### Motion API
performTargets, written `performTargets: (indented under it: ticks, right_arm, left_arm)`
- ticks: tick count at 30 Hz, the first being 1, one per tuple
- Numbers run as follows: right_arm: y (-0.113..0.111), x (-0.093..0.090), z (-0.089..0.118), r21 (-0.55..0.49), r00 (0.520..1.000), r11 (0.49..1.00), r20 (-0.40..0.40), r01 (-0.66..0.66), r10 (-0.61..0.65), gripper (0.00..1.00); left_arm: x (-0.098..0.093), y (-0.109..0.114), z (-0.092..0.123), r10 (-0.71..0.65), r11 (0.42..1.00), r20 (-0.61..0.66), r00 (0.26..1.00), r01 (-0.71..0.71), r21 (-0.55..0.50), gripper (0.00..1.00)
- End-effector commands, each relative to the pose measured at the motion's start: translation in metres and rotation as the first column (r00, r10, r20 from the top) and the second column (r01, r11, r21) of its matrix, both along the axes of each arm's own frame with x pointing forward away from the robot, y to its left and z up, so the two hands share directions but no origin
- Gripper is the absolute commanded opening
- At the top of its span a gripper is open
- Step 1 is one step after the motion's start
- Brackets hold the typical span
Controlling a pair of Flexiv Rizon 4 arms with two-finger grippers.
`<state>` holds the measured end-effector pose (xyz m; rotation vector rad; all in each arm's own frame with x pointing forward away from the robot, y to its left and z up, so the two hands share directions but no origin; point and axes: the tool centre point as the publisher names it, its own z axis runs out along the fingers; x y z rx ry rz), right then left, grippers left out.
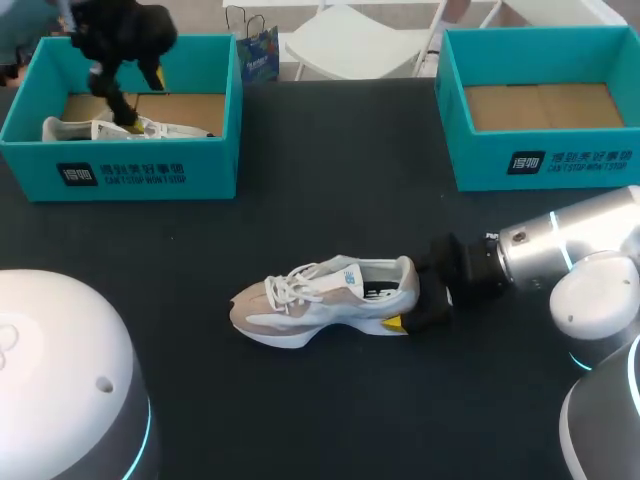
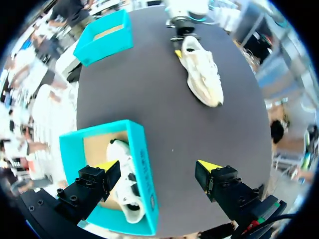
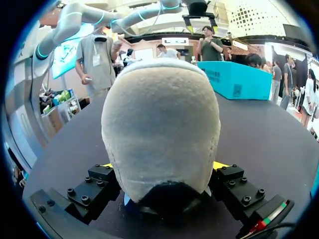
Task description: Take the shoe out of the shoebox, open the shoe tongue, remove and reinsert the insole, then place the shoe into the shoebox
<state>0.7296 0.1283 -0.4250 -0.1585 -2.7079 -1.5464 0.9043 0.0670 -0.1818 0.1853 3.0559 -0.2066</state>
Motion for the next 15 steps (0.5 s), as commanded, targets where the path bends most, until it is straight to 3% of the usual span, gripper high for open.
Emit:
performTargets:
  ticks: [1,5,7,15]
  right_arm:
    - [0.005,0.001,-0.005,-0.001,1.0,1.0,-0.001,-0.001,0.001,0.0]
    - [0.005,0.001,-0.005,-0.001,1.0,1.0,-0.001,-0.001,0.001,0.0]
    - [0.005,0.001,-0.005,-0.001,1.0,1.0,-0.001,-0.001,0.001,0.0]
    - [0.005,0.001,-0.005,-0.001,1.0,1.0,-0.001,-0.001,0.001,0.0]
  left_arm:
    - [-0.006,-0.032,-0.008,0.537,0.842,-0.032,0.843,-0.534,0.071,1.0]
    - [-0.017,-0.069,-0.015,0.581,0.814,-0.09,0.809,-0.576,0.073,1.0]
    - [-0.023,-0.083,-0.017,0.56,0.829,-0.111,0.821,-0.553,0.088,1.0]
    - [-0.023,-0.083,-0.017,0.56,0.829,-0.111,0.821,-0.553,0.088,1.0]
